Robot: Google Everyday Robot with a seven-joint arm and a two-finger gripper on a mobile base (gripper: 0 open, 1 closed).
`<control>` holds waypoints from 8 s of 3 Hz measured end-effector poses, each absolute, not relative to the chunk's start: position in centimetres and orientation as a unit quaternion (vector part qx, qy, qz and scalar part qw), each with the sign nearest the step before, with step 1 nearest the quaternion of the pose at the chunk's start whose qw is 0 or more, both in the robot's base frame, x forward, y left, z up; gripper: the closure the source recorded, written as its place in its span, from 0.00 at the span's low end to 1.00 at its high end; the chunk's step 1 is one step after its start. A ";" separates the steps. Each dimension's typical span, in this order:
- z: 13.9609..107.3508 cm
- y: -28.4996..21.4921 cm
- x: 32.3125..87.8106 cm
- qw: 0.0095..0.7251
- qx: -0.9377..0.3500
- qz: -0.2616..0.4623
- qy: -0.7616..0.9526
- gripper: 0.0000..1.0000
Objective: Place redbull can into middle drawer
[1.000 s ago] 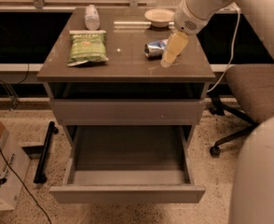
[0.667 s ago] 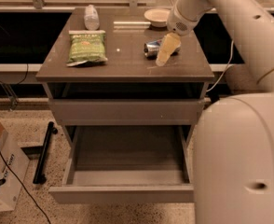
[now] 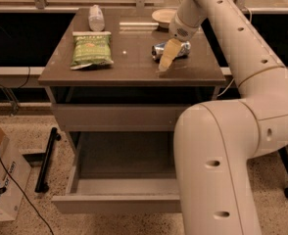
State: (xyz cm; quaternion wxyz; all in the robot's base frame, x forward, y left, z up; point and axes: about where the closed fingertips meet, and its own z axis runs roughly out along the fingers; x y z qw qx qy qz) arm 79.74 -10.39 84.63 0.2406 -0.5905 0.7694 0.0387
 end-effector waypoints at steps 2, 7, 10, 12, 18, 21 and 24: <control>83.6 -10.3 80.4 0.242 -0.595 0.050 0.764 0.41; 99.4 -13.0 68.3 0.340 -0.596 0.050 0.725 1.00; 86.8 -4.6 54.1 0.239 -0.568 0.193 0.764 1.00; 76.9 -1.2 52.5 0.173 -0.566 0.212 0.778 1.00; 54.1 0.3 54.3 0.108 -0.478 0.319 0.811 1.00; 45.9 -1.2 59.3 0.168 -0.429 0.270 0.846 0.75; 39.9 -3.4 58.9 0.129 -0.368 0.265 0.882 0.06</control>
Offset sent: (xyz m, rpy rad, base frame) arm 0.0244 -0.0158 0.0109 0.0212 0.0065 0.0210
